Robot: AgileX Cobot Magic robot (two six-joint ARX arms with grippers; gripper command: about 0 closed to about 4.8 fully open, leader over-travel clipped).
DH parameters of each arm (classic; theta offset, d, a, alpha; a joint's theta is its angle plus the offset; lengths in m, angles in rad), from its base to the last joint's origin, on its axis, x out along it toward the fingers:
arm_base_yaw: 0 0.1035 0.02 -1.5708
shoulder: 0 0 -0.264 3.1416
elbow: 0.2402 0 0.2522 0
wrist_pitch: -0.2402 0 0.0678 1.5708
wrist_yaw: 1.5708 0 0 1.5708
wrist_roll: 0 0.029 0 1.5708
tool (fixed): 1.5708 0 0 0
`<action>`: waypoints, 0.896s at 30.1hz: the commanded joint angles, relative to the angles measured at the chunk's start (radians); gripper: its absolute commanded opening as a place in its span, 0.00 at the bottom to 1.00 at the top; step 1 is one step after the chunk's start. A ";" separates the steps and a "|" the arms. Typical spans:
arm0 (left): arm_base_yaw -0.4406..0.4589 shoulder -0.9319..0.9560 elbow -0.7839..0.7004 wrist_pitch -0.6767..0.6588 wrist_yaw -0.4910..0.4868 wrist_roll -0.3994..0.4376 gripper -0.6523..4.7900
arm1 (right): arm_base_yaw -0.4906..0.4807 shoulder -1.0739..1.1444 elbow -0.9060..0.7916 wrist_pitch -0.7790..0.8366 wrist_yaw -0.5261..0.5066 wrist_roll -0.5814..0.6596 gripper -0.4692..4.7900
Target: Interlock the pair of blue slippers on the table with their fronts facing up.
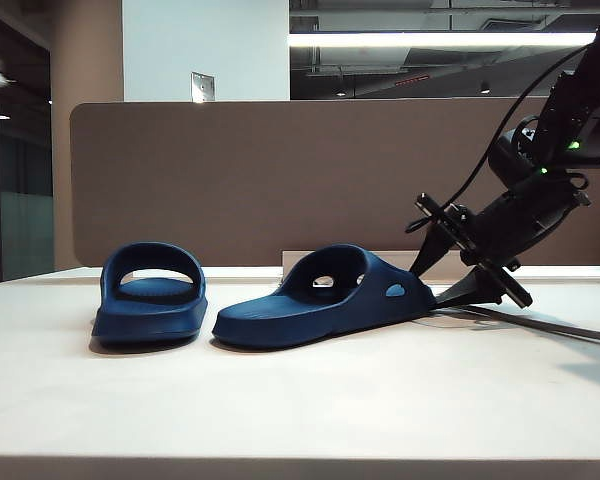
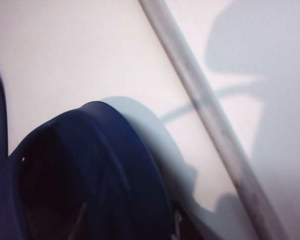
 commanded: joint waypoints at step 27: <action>-0.227 0.787 0.277 0.351 0.031 0.298 0.35 | 0.003 0.008 -0.004 -0.011 0.016 -0.007 0.34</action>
